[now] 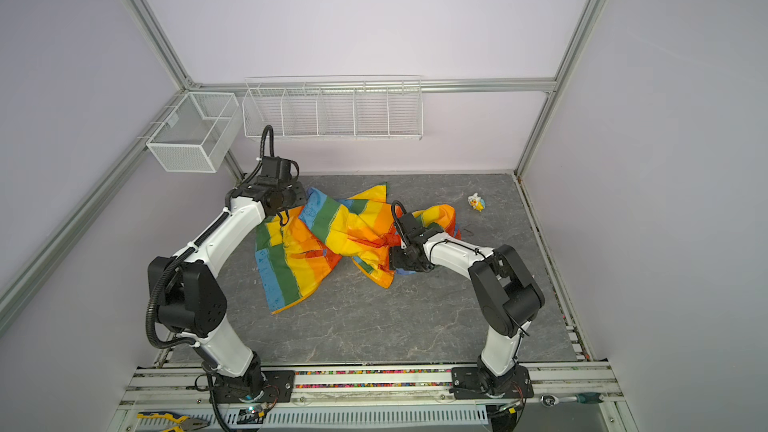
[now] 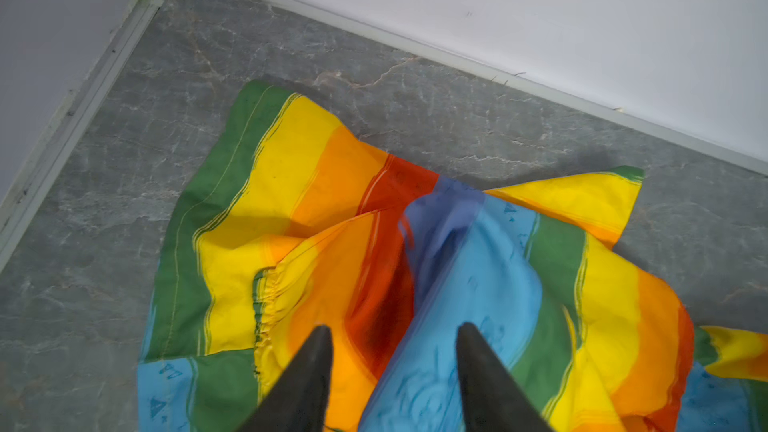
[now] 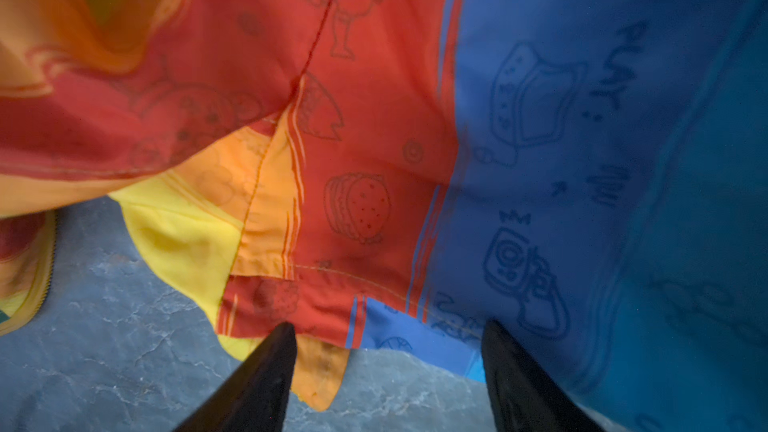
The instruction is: Zip up the jacket
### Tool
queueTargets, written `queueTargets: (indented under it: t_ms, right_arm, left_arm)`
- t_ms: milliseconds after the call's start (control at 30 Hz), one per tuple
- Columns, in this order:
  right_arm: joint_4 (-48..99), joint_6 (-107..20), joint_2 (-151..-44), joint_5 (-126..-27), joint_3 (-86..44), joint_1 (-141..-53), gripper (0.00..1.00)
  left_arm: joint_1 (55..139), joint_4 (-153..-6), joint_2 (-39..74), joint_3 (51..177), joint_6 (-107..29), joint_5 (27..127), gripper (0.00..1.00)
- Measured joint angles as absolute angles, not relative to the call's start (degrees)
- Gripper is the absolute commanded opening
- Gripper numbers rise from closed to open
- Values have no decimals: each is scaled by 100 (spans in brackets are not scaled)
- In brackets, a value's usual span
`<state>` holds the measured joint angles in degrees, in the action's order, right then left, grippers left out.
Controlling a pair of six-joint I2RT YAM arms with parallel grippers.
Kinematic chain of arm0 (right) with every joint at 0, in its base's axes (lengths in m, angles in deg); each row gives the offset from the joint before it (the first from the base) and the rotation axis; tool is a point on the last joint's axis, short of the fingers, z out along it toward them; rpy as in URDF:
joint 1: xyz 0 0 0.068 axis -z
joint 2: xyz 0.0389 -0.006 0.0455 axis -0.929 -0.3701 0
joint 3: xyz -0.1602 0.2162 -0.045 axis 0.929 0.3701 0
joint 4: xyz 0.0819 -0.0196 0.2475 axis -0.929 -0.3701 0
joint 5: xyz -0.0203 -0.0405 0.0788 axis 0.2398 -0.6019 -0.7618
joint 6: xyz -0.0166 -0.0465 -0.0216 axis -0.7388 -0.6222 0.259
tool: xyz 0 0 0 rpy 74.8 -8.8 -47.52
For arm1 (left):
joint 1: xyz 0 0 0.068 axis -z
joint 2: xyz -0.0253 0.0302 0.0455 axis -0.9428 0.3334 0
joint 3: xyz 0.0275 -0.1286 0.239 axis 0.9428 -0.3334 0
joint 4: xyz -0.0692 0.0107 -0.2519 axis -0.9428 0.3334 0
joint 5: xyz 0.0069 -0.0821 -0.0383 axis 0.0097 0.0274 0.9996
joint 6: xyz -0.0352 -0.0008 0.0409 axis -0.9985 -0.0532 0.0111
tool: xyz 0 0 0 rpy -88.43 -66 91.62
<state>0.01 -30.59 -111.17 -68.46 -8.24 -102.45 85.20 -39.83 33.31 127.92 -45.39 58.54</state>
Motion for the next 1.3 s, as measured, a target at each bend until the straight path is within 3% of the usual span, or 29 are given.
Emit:
queueTargets:
  t_ms: [333,500,700,1067,1167,1300]
  right_arm:
    - [-189,-3122,-10389,-6629,-819,-10175,79]
    - [-193,-3118,-10422,-6649,-802,-10378,75]
    - [-217,-3118,-11010,-6642,-1031,-10859,75]
    - [-276,-3118,-11797,-6555,-1643,-11093,74]
    - [-283,-3120,-11965,-6498,-1691,-11093,65]
    - [-305,-3129,-12035,-6439,-1796,-11097,35]
  left_arm:
    - [8597,-4049,848,10202,-4906,6372,64]
    - [8691,-4182,-53,8532,-5313,6649,67]
    - [9148,-4337,-238,7500,-5802,6776,67]
    - [9499,-5155,221,7232,-6017,6684,68]
    - [9548,-5415,566,7223,-5993,6634,67]
    - [9628,-5845,929,7227,-5949,6571,61]
